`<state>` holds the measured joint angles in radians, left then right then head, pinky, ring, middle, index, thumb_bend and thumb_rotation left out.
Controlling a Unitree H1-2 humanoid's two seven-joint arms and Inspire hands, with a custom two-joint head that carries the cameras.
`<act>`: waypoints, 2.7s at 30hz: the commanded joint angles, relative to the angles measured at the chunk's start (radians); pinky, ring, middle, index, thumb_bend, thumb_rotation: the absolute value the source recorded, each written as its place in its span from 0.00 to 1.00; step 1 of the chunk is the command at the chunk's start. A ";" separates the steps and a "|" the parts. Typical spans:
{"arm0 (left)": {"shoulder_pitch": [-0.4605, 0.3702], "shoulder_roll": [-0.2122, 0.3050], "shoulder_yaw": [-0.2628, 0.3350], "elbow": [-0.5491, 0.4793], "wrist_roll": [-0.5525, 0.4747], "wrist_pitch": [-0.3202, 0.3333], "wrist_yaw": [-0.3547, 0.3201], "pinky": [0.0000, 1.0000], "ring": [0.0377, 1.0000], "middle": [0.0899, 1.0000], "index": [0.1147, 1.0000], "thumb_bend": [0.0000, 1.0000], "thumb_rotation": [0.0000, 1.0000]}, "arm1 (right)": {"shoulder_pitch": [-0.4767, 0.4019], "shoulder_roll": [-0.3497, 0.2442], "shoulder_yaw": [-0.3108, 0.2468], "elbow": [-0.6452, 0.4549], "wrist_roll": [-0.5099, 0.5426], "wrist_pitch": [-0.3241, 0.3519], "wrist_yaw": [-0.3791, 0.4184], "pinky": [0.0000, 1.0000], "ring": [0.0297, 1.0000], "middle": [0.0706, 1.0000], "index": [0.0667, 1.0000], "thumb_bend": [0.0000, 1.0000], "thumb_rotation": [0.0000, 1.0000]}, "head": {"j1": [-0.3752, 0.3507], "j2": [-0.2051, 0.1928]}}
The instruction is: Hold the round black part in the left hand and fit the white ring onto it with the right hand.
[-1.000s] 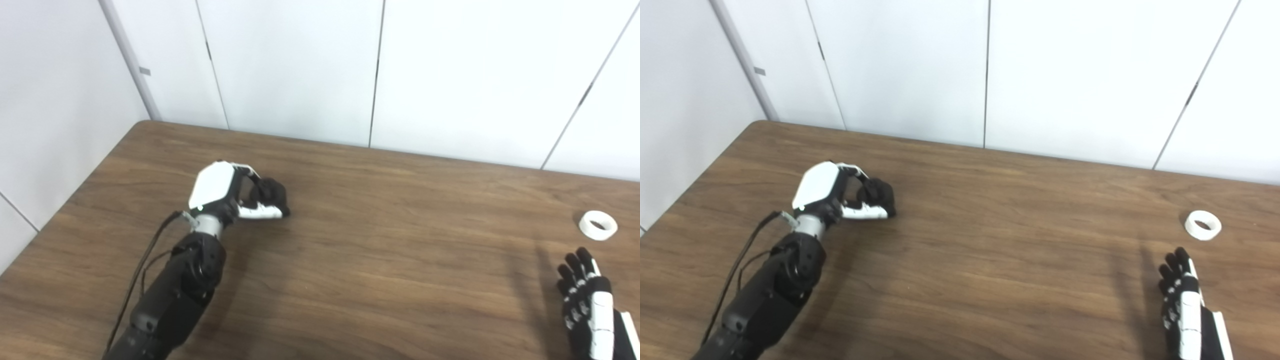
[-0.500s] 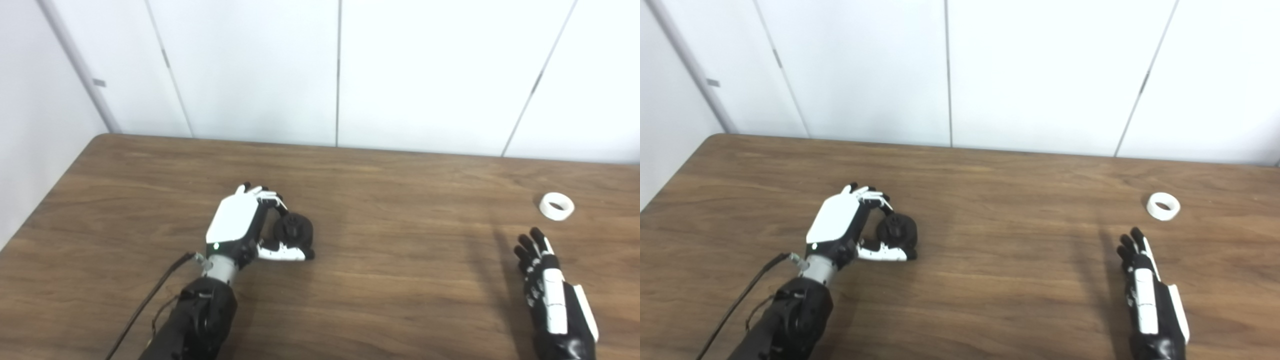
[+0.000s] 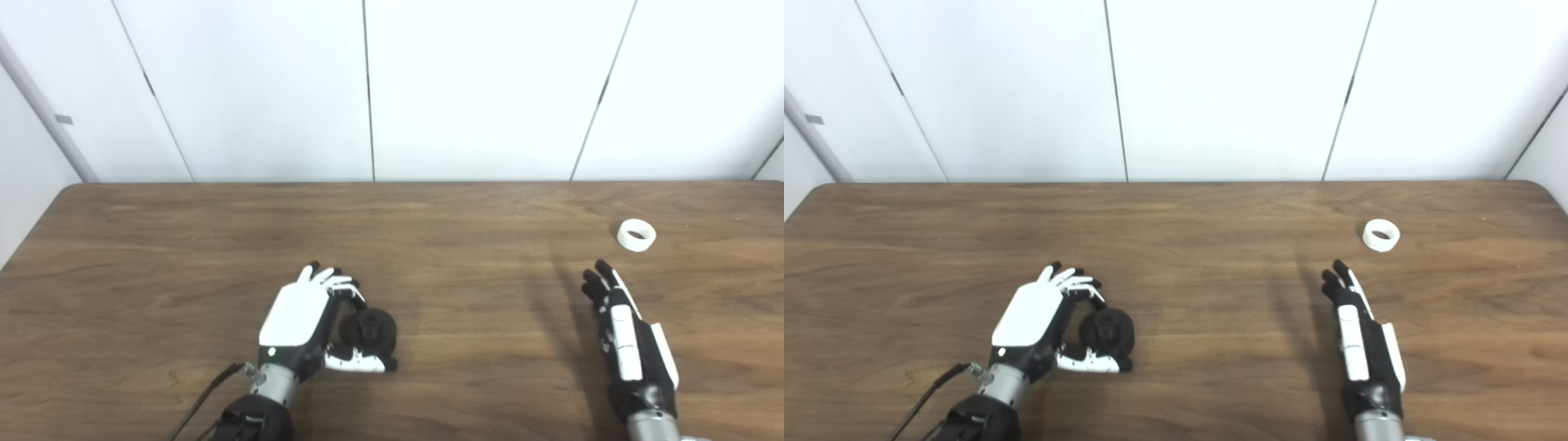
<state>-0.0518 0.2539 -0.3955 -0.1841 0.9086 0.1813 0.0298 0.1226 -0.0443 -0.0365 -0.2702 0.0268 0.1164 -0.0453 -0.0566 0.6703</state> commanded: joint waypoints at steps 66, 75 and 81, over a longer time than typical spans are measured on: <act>0.077 -0.006 0.016 0.068 0.068 -0.136 0.046 1.00 0.89 0.76 0.42 0.52 0.05 | -0.483 -0.443 -0.012 0.213 -0.586 0.271 0.044 0.95 1.00 0.95 0.74 0.84 0.22 | -0.297 0.003; 0.085 -0.010 0.025 0.053 0.068 -0.139 0.036 1.00 0.88 0.76 0.42 0.52 0.05 | -0.594 -0.493 0.054 0.395 -0.607 0.307 0.086 1.00 1.00 1.00 0.71 0.87 0.23 | -0.313 0.000; 0.085 -0.012 0.029 0.049 0.062 -0.139 0.030 1.00 0.88 0.75 0.42 0.52 0.05 | -0.635 -0.526 0.108 0.453 -0.624 0.331 0.133 1.00 1.00 1.00 0.71 0.89 0.26 | -0.307 0.001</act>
<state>0.0189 0.2259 -0.3679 -0.1317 0.9654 0.0280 0.0937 -0.4596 -0.5358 0.0779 0.1926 -0.5796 0.4436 0.0914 -0.3636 0.6703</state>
